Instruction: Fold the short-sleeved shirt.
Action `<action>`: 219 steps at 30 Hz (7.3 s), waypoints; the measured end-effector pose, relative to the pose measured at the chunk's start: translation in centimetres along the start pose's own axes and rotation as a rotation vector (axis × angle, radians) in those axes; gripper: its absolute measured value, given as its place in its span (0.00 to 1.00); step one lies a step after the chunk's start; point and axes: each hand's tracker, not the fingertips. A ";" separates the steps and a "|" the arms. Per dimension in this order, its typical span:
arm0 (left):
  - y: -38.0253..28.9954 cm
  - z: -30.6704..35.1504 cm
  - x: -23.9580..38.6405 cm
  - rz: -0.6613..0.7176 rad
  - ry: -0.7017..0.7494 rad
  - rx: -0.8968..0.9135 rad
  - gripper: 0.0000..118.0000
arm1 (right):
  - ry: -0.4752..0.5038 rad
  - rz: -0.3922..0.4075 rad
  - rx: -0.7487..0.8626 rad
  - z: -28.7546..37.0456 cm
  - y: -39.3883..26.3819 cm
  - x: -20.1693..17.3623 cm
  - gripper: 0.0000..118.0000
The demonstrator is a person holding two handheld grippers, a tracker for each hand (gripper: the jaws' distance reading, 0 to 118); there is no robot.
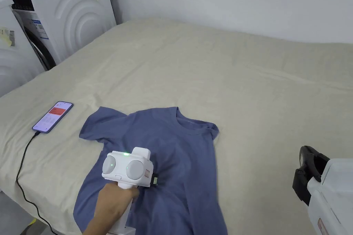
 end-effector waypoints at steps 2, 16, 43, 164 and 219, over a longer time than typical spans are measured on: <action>-0.4 0.2 -0.3 -0.007 0.012 0.008 0.00 | -0.003 -0.007 0.000 0.2 -0.1 0.3 0.00; -0.5 7.8 -4.6 0.454 -0.538 0.318 0.00 | -0.040 -0.053 0.050 3.0 0.8 2.8 0.00; 10.1 23.2 29.5 -0.309 -0.958 0.482 0.00 | -0.452 -0.085 0.200 17.0 2.0 17.8 0.00; -10.6 5.3 20.8 -0.117 -0.209 0.067 0.58 | -0.341 -0.082 0.078 13.5 -0.3 15.3 0.00; -7.7 9.4 19.6 -0.071 -0.390 0.166 0.01 | -0.183 -0.252 -0.695 -10.6 -11.5 22.0 0.17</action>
